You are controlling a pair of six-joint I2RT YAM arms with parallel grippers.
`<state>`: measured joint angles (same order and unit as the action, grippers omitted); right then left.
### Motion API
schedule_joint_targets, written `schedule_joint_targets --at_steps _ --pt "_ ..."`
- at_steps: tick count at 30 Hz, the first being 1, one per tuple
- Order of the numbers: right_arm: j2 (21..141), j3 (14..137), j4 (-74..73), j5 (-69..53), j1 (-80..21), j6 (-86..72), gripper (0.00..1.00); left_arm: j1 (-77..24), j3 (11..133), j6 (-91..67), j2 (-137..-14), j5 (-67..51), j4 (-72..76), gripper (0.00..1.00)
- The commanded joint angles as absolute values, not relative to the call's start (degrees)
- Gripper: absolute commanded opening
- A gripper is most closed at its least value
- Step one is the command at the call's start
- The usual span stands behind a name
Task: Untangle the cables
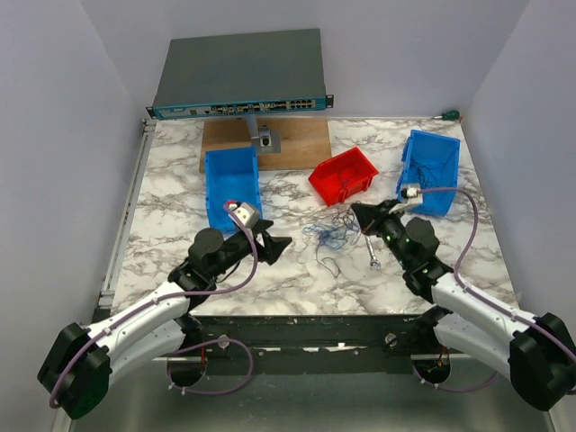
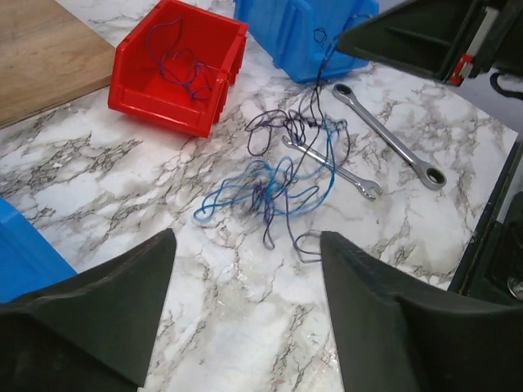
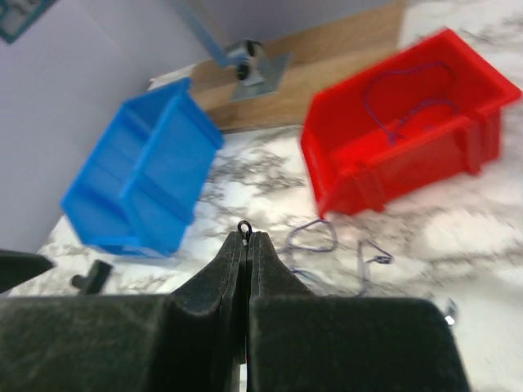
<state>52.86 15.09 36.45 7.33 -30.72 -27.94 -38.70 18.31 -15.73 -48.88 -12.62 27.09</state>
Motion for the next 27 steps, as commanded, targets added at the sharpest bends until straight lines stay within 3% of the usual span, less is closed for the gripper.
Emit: schedule_joint_targets --at_steps 1,6,20,22,25,26,27 --pt "55.43 26.76 26.48 -6.08 -31.02 -24.47 0.01 -38.85 17.26 -15.56 -46.41 -11.48 28.49 0.83" --pt "59.64 37.67 18.04 -15.14 -32.81 -23.84 0.01 -38.85 16.72 -15.30 -45.61 -13.37 29.38 0.93" --pt "66.83 57.01 5.26 -18.65 -47.74 -23.12 0.01 -38.94 16.26 -16.45 -47.49 -15.19 33.51 0.93" --pt "66.87 57.18 5.66 -18.02 -48.75 -23.51 0.01 -38.94 16.28 -16.27 -47.47 -15.47 33.49 0.79" --pt "65.32 57.17 4.17 -12.89 -48.87 -23.30 0.01 -38.90 17.07 -16.54 -47.45 -14.37 31.81 0.16" --pt "64.10 56.85 2.93 -9.24 -48.88 -22.92 0.01 -38.93 16.86 -16.76 -46.96 -13.15 31.47 0.03" --pt "62.80 56.35 1.91 -3.06 -48.89 -22.47 0.01 -38.94 16.43 -16.98 -46.31 -11.62 31.46 0.00"
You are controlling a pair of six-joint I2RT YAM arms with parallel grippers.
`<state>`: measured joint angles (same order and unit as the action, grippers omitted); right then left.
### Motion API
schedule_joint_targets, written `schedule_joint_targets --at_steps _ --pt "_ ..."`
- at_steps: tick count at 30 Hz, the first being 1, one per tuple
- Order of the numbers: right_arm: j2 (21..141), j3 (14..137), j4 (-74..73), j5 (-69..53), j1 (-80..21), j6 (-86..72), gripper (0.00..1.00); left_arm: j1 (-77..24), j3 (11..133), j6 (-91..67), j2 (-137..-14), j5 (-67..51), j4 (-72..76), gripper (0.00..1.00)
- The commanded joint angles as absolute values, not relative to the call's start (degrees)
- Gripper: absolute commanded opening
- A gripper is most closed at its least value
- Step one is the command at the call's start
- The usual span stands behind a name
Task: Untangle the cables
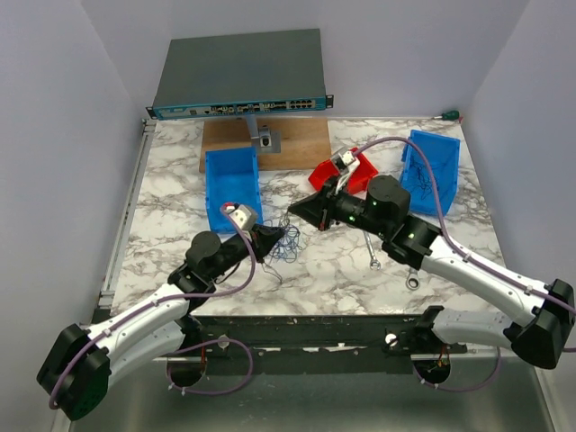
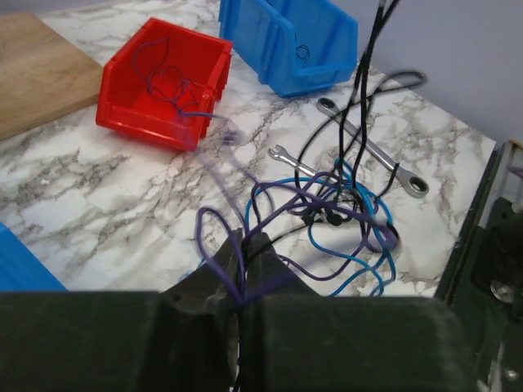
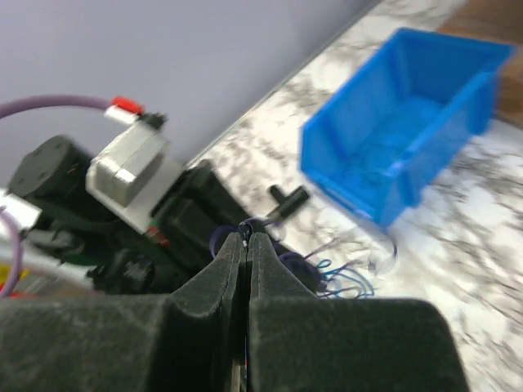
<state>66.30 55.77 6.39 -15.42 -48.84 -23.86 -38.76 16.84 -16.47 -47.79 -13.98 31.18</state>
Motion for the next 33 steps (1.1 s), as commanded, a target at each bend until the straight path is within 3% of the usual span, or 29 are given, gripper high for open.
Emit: schedule_joint_targets --at_steps 1,7,13,17,21,30,33 --pt "61.32 55.83 0.51 4.81 -48.88 -22.43 0.01 -38.94 15.91 -17.25 -45.62 -10.59 31.46 0.00" --pt "53.49 52.22 -7.13 43.90 -48.71 -20.57 0.01 -38.85 16.36 -18.58 -43.84 -0.60 26.15 0.00" --pt "43.13 46.03 -4.40 72.20 -47.66 -17.04 0.01 -38.28 17.36 -23.27 -42.25 17.59 17.03 0.00" --pt "32.45 38.73 4.33 75.48 -47.64 -16.02 0.01 -37.64 15.36 -27.31 -36.52 30.00 12.99 0.00" --pt "31.10 36.75 5.28 78.44 -47.66 -16.82 0.01 -37.36 13.77 -30.71 -32.55 36.57 10.39 0.00" --pt "29.90 38.04 -6.37 86.41 -47.65 -30.61 0.01 -37.38 15.66 -35.16 -35.23 44.49 6.22 0.00" --pt "27.81 37.30 -6.73 84.56 -47.68 -30.92 0.01 -37.40 16.57 -33.54 -34.64 42.29 6.05 0.00"
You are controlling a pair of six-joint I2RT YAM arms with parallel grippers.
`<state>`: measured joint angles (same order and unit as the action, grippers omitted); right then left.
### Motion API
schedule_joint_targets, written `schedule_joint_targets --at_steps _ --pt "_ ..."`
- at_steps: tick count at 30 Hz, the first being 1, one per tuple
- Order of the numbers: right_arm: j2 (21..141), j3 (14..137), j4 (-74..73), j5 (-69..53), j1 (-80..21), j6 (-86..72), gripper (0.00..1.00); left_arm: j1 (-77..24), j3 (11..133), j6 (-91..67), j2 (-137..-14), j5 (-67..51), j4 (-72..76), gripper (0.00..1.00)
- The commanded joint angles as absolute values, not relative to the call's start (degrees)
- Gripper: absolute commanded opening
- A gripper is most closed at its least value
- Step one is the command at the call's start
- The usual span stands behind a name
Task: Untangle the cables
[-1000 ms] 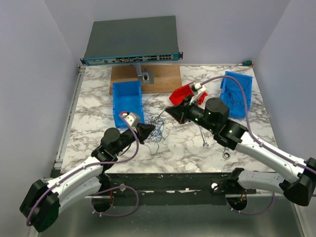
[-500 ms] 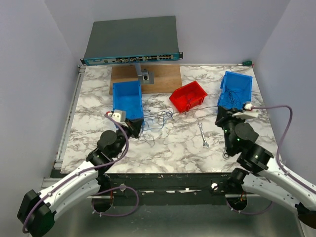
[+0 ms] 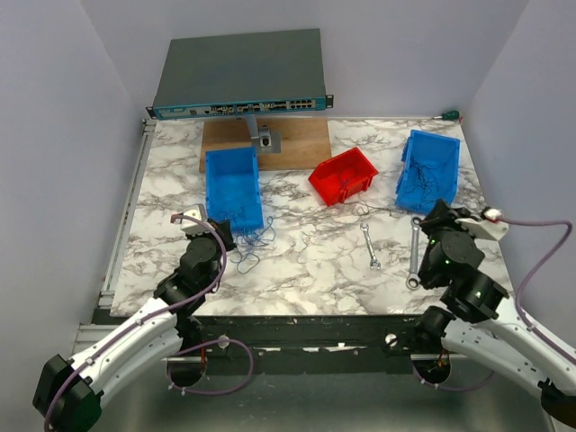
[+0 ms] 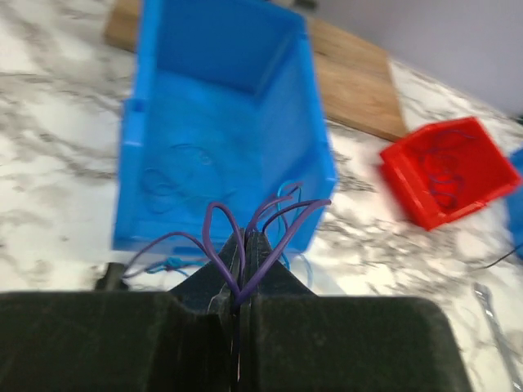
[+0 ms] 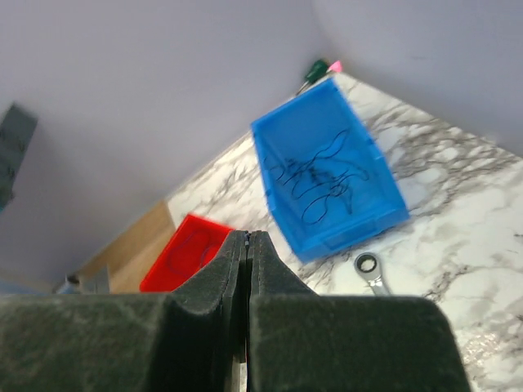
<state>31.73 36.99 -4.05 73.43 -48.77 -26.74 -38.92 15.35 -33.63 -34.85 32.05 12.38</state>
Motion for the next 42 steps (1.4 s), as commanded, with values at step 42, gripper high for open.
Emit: schedule_joint_targets --at_steps 42 --pt "76.13 78.17 10.42 50.09 -20.41 -4.41 0.01 -37.58 15.18 -16.08 -45.86 -19.60 34.08 0.00"
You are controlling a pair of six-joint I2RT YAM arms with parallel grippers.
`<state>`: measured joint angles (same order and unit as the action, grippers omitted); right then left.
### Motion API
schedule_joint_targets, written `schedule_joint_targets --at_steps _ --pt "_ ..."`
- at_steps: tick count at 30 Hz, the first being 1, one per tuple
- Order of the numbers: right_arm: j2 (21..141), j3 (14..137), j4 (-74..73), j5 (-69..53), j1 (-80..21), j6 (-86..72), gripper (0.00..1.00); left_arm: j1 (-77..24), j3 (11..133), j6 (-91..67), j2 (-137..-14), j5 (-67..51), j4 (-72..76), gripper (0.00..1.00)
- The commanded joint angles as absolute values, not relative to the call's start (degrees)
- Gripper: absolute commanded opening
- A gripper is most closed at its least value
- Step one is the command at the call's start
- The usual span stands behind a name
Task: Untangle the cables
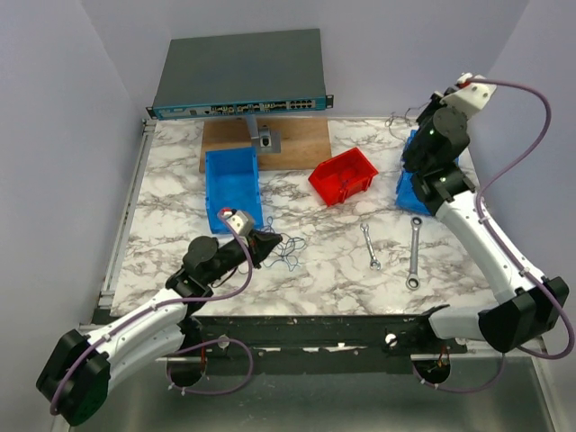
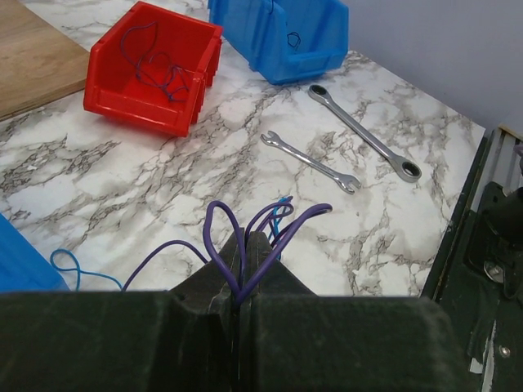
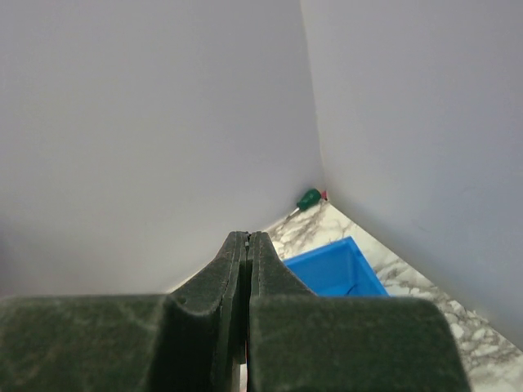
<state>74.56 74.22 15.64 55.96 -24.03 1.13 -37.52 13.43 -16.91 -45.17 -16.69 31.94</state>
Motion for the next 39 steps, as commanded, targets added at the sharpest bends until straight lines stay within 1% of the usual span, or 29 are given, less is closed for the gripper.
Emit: schedule_joint_targets --at_steps 1,7,18,26,29,32,34,39 --pt "76.41 79.11 10.14 48.56 -19.86 -5.43 0.01 -37.67 15.16 -16.08 -45.88 -19.50 34.06 0.00" --pt "80.56 88.34 6.27 47.13 -19.45 -6.33 0.01 -37.66 15.66 -15.88 -46.64 -20.18 33.84 0.00" --pt "81.18 92.12 6.32 45.90 -16.54 -7.69 0.01 -37.74 15.54 -16.17 -47.08 -20.41 34.46 0.00" --pt "82.29 101.27 3.45 42.33 -16.44 -9.35 0.01 -37.81 15.82 -16.09 -47.51 -20.68 34.46 0.00" --pt "81.03 98.90 3.46 43.12 -16.44 -10.32 0.01 -37.85 15.71 -15.91 -47.20 -20.17 34.37 0.00" --pt "79.51 92.24 5.83 46.38 -15.91 -10.73 0.01 -37.80 15.88 -15.91 -47.03 -20.64 34.10 0.00" --pt "78.83 88.92 6.65 46.23 -14.40 -12.60 0.01 -37.80 15.47 -15.89 -46.84 -20.18 34.24 0.00" --pt "79.49 87.56 3.82 45.90 -10.74 -16.56 0.01 -37.95 15.64 -15.91 -47.37 -20.26 34.28 0.00"
